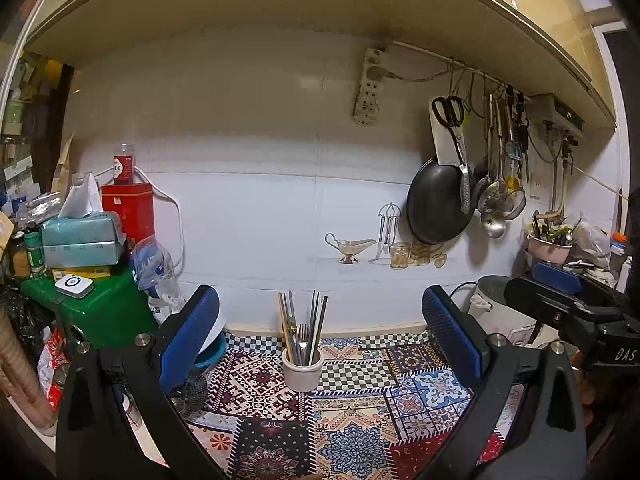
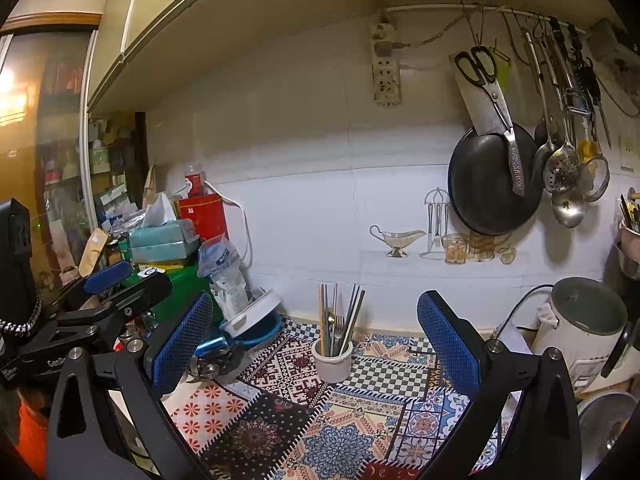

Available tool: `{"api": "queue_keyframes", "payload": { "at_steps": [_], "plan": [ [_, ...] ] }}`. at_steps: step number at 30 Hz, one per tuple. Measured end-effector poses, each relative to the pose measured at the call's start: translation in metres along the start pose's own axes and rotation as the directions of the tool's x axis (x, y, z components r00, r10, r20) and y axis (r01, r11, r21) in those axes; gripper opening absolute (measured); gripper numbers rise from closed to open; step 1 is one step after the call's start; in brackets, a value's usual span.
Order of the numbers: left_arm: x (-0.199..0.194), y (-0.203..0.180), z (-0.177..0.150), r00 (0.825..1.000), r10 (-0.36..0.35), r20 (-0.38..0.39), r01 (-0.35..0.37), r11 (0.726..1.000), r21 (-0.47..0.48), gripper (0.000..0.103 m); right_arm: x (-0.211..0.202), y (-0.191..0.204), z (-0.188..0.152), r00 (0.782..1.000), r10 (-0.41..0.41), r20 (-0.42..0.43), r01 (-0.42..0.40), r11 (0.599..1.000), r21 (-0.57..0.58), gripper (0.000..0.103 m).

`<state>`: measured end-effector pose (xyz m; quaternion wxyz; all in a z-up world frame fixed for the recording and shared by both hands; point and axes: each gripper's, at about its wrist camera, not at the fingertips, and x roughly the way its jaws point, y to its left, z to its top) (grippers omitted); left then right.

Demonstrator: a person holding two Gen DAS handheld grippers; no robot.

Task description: Organize utensils

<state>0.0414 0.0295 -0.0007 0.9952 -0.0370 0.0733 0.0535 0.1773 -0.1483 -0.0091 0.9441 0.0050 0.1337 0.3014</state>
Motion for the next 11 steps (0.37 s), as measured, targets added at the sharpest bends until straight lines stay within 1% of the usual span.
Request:
{"api": "queue_keyframes", "payload": {
  "at_steps": [11],
  "plan": [
    [0.0074, 0.0016, -0.0029, 1.000, -0.007, -0.020, 0.006, 1.000, -0.017, 0.102, 0.0061, -0.0035, -0.0001, 1.000, -0.005, -0.015, 0.005, 1.000, 0.005, 0.102]
  ]
}}
